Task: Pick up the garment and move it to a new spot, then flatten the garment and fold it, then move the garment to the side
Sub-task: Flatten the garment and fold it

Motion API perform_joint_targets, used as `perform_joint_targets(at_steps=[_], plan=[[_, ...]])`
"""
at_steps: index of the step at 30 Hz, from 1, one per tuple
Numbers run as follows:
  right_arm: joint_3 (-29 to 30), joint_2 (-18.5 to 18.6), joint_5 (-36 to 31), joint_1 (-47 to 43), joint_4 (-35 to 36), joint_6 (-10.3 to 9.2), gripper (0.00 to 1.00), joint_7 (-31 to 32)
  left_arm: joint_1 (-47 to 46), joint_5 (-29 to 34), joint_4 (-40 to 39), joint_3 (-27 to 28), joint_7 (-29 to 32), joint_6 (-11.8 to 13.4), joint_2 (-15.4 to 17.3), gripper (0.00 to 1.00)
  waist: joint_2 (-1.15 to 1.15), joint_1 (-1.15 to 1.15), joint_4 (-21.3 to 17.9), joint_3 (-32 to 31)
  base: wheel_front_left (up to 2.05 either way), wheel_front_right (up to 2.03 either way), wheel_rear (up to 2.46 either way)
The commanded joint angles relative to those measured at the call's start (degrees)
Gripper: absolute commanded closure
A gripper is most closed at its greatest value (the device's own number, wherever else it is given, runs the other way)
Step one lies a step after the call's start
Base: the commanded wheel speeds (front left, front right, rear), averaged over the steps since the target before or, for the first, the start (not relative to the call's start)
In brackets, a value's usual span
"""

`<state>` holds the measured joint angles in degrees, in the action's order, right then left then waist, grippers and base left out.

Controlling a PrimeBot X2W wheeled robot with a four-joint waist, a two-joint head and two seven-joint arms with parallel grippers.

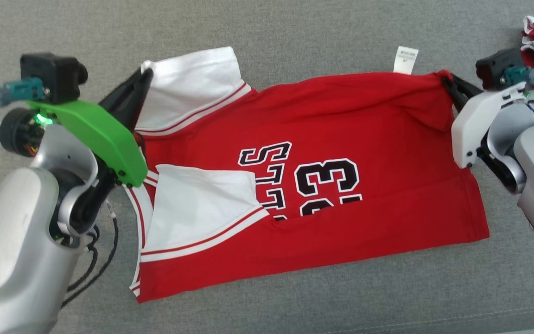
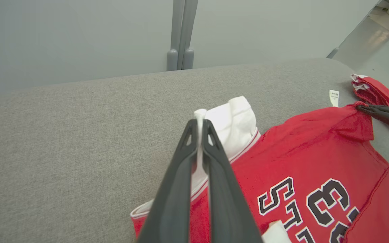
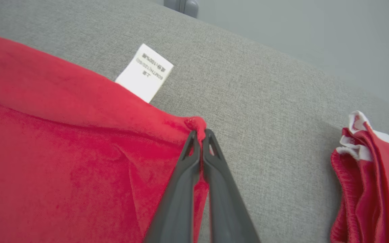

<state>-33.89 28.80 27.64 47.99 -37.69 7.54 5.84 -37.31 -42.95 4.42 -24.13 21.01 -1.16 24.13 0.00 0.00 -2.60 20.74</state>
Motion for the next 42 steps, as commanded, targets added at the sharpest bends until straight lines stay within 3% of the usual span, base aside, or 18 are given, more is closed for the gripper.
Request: perform_joint_targets(at_steps=[1,13,20,27,42], plan=[[-0.4,0.7,0.4,-2.0,1.3,-0.12,1.0,-0.6,2.6,-0.5,-2.0,0.1,-0.3,0.7,0.7,1.0,0.0,0.0,0.5,-2.5,0.0,0.0,0.0],[-3.1,9.2,1.2,-12.3,15.9,-0.12,1.0,5.2,15.5,-0.2,-15.3,-2.3,5.2,4.0,6.8,1.0,0.0,0.0,1.4,-6.2,0.0,0.0,0.0],[-0.6,11.4,1.8,-17.8,20.7,-0.12,1.0,7.1,22.7,-1.1,-19.8,-3.1,4.3,6.5,6.3,1.0,0.0,0.0,1.5,-6.7,0.0,0.0,0.0],[4.7,10.3,0.9,-24.4,23.0,-0.12,1.0,6.5,29.4,-2.0,-18.2,-3.8,-0.1,8.2,3.9,1.0,0.0,0.0,1.9,-6.9,0.0,0.0,0.0],[10.4,8.0,-2.6,-30.3,25.1,-0.12,1.0,7.5,34.9,-4.0,-14.6,-4.5,-2.9,8.3,2.2,1.0,0.0,0.0,2.2,-7.4,0.0,0.0,0.0]])
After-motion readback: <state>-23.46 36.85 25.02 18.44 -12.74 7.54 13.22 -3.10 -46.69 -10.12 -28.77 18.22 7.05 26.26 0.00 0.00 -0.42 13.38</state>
